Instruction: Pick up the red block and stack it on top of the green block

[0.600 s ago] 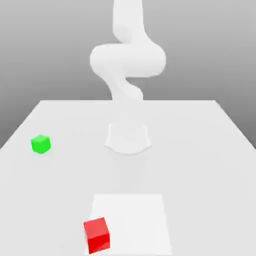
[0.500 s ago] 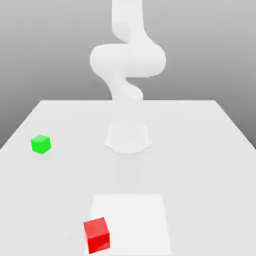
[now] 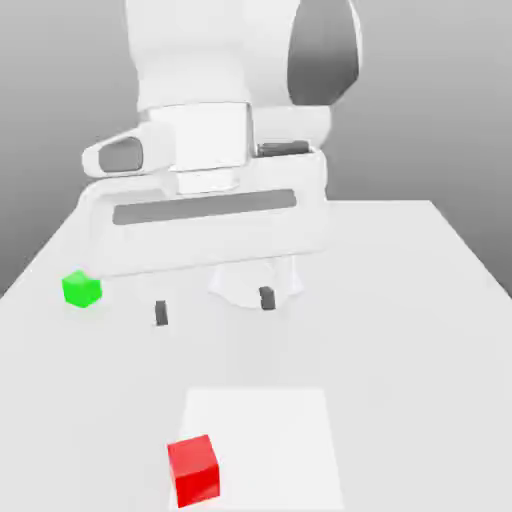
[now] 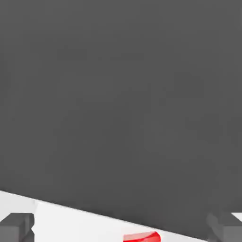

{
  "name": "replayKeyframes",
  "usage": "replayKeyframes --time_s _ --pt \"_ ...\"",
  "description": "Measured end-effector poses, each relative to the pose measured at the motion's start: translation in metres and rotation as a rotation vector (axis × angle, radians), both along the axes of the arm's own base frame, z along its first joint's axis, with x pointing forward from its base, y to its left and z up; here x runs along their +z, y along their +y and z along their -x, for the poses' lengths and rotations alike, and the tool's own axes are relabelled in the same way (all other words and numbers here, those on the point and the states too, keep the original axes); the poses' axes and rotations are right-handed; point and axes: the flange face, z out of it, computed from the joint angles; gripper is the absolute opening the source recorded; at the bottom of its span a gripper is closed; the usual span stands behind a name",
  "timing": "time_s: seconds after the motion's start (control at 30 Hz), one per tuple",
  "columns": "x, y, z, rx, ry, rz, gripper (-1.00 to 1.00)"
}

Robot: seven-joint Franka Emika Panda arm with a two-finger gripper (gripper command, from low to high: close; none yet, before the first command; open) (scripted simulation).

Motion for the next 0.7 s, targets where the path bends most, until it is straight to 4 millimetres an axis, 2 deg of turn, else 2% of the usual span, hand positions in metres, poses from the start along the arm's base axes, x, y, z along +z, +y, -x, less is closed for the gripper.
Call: replayKeyframes --time_s 0.2,0.37,0.4,0.57,0.6,0.7 --pt "-0.107 -0.018 0.019 0.07 0.162 0.062 0.0" --pt "-0.175 -0.022 0.024 0.088 0.197 0.079 0.0" --pt "-0.187 -0.023 0.025 0.088 0.198 0.078 -1.0" --pt "-0.187 -0.023 0.025 0.088 0.199 0.078 -1.0" --pt "-0.193 -0.023 0.026 0.088 0.2 0.078 -1.0" --pt "-0.171 -0.023 0.024 0.089 0.199 0.079 -1.0"
